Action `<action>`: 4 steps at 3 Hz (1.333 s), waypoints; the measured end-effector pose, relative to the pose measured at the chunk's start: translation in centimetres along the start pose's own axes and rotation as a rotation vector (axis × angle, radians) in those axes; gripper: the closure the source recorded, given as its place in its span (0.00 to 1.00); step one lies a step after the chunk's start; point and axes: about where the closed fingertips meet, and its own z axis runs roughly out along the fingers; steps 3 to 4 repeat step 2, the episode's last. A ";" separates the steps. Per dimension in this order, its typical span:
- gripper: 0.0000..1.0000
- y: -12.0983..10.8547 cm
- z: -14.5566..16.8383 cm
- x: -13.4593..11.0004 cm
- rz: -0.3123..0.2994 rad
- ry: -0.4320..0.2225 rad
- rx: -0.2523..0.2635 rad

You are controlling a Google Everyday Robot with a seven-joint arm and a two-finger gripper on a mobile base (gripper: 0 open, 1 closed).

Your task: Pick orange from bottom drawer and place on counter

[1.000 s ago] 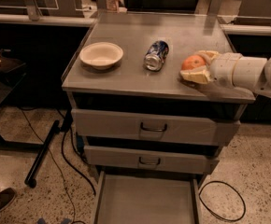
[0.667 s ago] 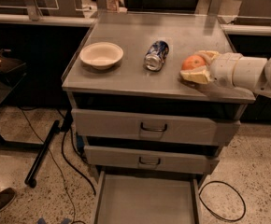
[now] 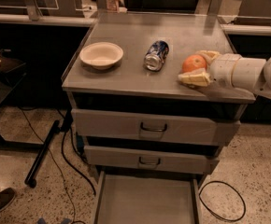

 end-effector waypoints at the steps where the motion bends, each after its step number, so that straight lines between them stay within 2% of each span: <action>1: 0.00 0.0 0.0 0.0 0.000 0.000 0.000; 4: 0.00 0.0 0.0 0.0 0.000 0.000 0.000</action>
Offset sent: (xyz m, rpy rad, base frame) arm 0.0000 0.0000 0.0000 0.0000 0.0000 0.0000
